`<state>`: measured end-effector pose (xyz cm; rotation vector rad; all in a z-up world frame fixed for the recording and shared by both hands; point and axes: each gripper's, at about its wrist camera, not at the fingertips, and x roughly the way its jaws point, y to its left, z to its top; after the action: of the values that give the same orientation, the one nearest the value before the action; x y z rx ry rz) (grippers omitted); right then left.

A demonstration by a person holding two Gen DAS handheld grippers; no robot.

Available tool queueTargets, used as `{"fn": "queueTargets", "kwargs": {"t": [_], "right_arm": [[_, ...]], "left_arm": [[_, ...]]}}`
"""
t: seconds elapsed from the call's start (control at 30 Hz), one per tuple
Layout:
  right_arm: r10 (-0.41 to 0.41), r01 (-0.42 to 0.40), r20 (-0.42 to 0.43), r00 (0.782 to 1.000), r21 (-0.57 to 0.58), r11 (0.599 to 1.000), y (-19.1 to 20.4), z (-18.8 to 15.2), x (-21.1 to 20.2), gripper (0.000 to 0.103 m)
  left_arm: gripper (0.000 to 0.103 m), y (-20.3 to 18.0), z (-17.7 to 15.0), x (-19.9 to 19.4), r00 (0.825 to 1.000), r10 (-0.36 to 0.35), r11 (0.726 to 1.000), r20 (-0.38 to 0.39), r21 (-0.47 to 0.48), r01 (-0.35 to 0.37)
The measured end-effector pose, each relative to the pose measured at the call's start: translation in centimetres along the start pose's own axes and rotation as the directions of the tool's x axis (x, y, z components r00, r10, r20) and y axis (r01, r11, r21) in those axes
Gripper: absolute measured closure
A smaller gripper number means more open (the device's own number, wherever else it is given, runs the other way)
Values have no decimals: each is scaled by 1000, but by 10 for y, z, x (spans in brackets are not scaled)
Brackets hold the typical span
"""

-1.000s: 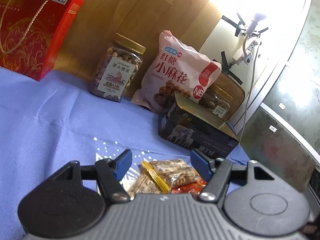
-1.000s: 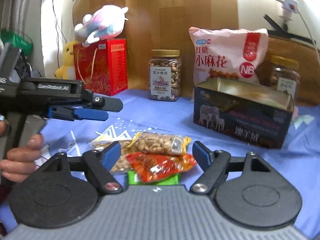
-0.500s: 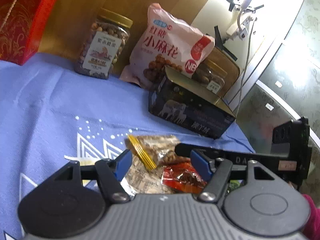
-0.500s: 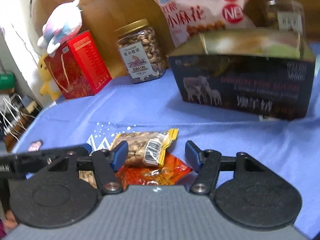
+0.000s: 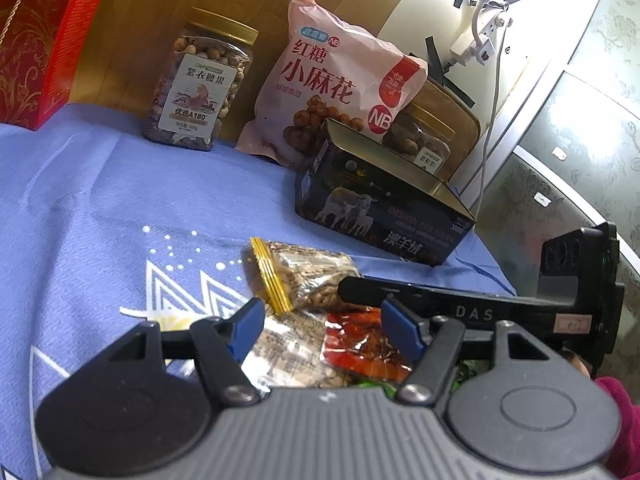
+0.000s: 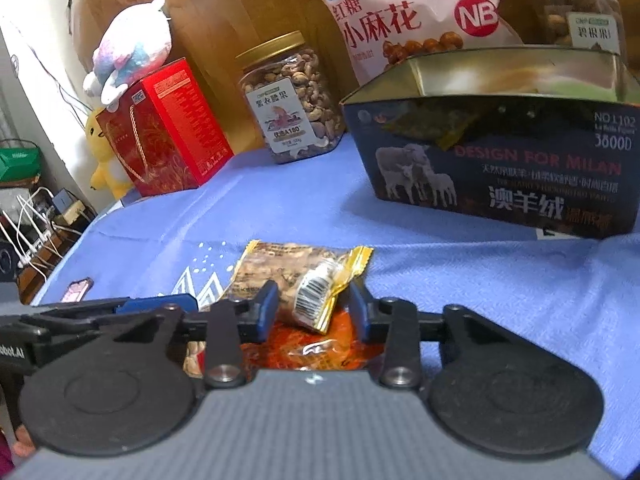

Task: Organize snacks
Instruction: 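Move the left gripper down to the peanut packet and grasp it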

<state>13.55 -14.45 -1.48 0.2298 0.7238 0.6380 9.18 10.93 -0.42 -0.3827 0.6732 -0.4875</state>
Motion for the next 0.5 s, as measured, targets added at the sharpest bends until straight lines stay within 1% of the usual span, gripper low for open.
{"fn": "queueTargets", "kwargs": {"t": [0.03,0.3,0.43,0.47,0.5], "right_arm": [[-2,2,5,1000,-6,1000,0,0,0,72],[-20,24,52,998,-73,997,9,-1,-5,75],[-12,17,67,998,-72,997,9,-3,-12,77],[-11,15,71,997,-68,998,10,-3,-14,79],[-6,11,77,997,-63,998,10,-4,-17,87]], "left_arm": [[37,0,0,0,1000,0,1000,0,-1,0],[37,4,3,-3,1000,-16,999,12,-29,16],[37,8,4,-7,999,-40,998,26,-55,42],[37,8,4,-8,998,-48,997,28,-60,49],[37,9,4,-8,998,-56,996,28,-64,58]]}}
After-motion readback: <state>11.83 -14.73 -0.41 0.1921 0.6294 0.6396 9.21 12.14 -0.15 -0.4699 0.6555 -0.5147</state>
